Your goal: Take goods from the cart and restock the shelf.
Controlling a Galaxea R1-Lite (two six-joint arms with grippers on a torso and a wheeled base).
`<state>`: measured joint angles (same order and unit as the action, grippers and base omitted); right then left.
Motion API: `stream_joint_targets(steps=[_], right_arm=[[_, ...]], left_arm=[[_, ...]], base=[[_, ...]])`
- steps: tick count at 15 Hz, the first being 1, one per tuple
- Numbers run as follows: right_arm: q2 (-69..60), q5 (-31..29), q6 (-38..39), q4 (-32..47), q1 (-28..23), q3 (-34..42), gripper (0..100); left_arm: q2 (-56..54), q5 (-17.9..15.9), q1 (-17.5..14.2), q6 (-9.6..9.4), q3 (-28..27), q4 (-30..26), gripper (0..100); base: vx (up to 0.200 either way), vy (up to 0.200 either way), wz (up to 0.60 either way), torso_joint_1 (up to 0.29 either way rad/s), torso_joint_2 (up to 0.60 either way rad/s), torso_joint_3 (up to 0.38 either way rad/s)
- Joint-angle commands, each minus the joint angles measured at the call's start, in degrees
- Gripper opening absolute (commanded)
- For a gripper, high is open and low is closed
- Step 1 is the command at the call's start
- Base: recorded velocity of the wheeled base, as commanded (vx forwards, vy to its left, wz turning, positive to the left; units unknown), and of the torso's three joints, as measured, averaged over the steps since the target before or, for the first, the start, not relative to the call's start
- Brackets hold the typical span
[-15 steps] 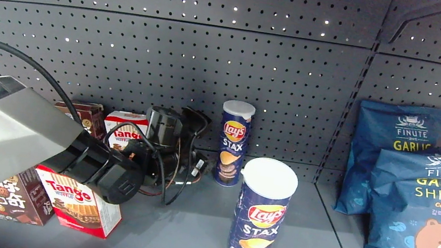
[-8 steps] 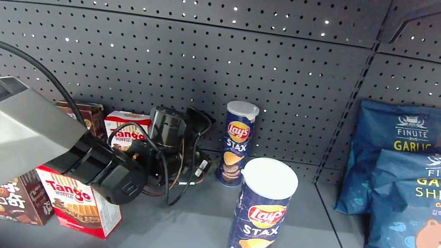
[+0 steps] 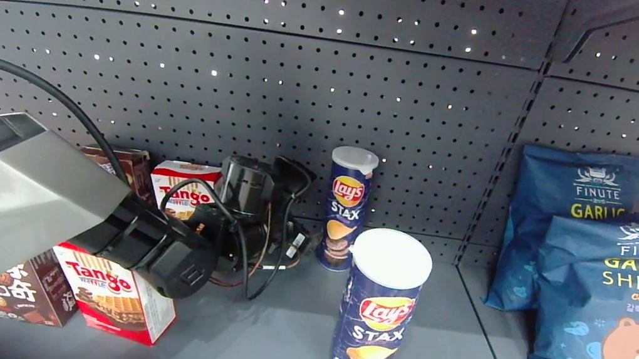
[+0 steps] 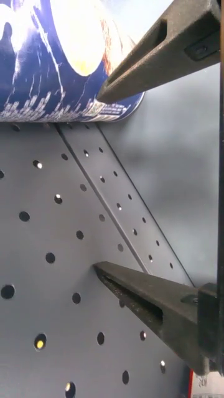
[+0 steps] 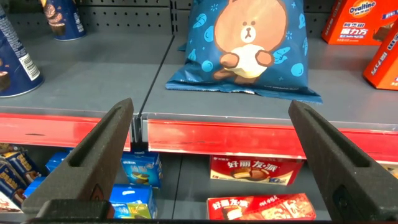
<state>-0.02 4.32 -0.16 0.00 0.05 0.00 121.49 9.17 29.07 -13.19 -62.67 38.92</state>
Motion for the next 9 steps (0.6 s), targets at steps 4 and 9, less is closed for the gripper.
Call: stream_joint_targets(steps=[4, 9], right_arm=[[0.0, 0.0, 0.0, 0.0, 0.0, 0.0, 100], [0.0, 0.1, 0.0, 0.1, 0.0, 0.0, 100]], left_arm=[[-2.3, 0.1, -0.2, 0.01, 1.1, 0.0, 100], [-10.7, 0.0, -0.2, -0.17, 4.0, 0.0, 100]], base=[[0.0, 0.0, 0.0, 0.0, 0.0, 0.0], [0.0, 0.0, 0.0, 0.0, 0.0, 0.0]])
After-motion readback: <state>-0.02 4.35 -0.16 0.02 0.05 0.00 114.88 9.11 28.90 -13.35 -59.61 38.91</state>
